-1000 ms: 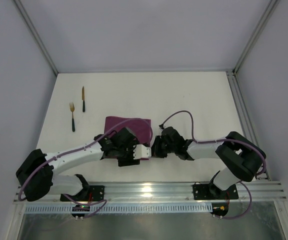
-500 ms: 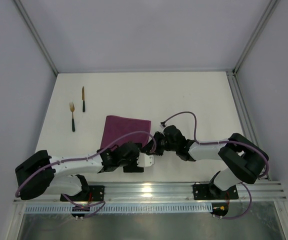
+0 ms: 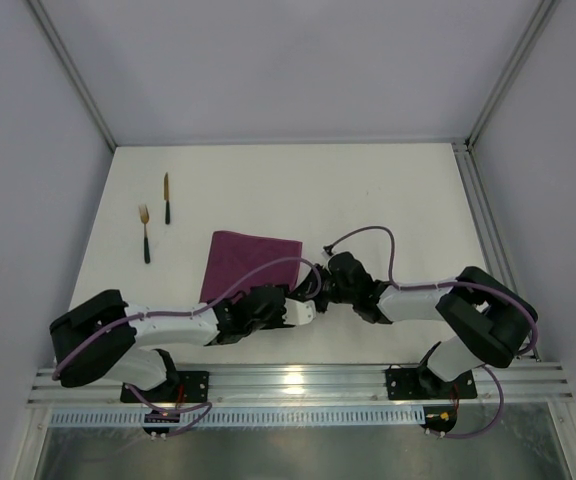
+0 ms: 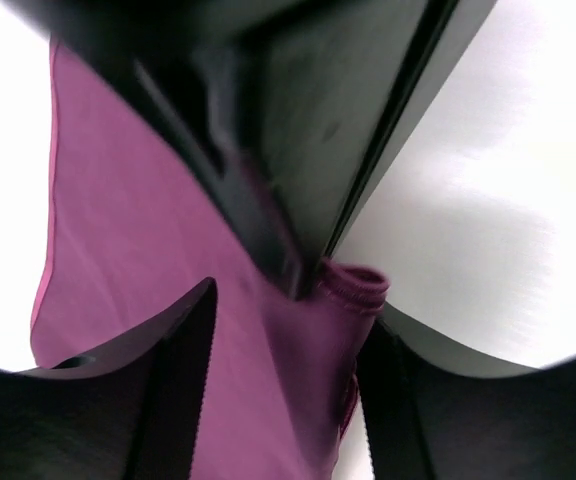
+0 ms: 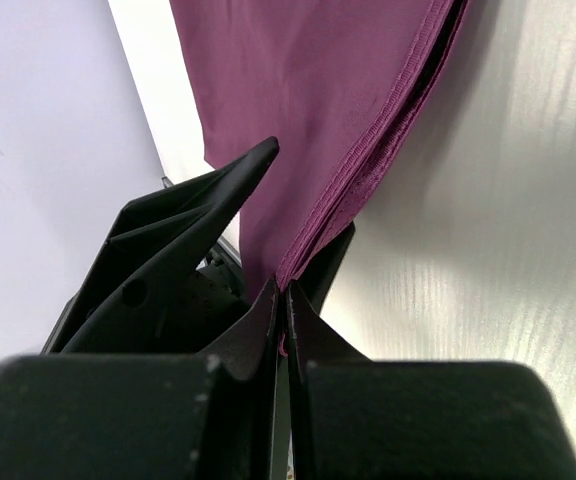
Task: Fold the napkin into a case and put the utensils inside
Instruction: Pick up the lower triangle-folded napkin from the center of the board, then fold the lower triangle-folded napkin at the center of the board.
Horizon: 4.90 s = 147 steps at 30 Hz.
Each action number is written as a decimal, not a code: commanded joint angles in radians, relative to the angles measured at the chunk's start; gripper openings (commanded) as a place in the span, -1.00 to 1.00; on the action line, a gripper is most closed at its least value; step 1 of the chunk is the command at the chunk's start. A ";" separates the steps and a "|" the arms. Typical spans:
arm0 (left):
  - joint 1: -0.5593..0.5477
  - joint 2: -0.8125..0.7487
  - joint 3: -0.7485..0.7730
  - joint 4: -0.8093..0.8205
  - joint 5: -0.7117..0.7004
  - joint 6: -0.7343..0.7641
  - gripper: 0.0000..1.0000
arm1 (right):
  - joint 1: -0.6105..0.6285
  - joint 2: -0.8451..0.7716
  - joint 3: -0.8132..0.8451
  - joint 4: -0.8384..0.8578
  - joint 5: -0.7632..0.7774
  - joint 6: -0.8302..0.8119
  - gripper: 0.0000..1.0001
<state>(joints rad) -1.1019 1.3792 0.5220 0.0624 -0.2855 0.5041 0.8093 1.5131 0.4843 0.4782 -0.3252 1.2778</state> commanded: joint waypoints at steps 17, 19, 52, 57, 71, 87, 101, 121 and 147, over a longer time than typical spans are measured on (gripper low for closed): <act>0.189 -0.232 -0.212 -0.042 -0.034 0.166 -0.09 | -0.018 -0.036 -0.032 0.019 -0.014 -0.017 -0.93; 0.209 -0.233 -0.226 -0.044 -0.015 0.172 -0.18 | -0.021 -0.037 -0.033 0.016 -0.014 -0.018 -0.93; 0.330 -0.029 0.225 -0.765 0.368 0.235 -1.00 | 0.524 -0.683 -0.300 -0.008 0.692 -1.747 0.59; 0.333 -0.005 0.249 -0.786 0.375 0.235 -1.00 | 0.524 -0.421 -0.291 0.232 0.644 -1.895 0.67; 0.338 -0.008 0.262 -0.825 0.404 0.229 -1.00 | 0.521 0.145 -0.158 0.585 0.581 -1.950 0.69; 0.373 -0.020 0.201 -0.785 0.399 0.192 -0.74 | 0.485 0.084 -0.142 0.487 0.508 -1.747 -0.83; 0.408 -0.108 0.036 -0.693 0.296 0.165 -0.22 | 0.383 -0.076 -0.047 0.110 0.266 -1.577 -0.92; 0.476 -0.158 0.130 -0.918 0.427 0.175 -0.94 | 0.291 -0.152 -0.018 -0.113 0.032 -1.361 -0.92; 0.743 0.073 0.374 -1.015 0.689 0.390 -0.37 | -0.002 0.120 0.025 0.010 -0.348 -1.002 -0.92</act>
<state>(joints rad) -0.3828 1.4418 0.8516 -0.9428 0.3267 0.8421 0.8276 1.5913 0.4740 0.4427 -0.5945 0.2165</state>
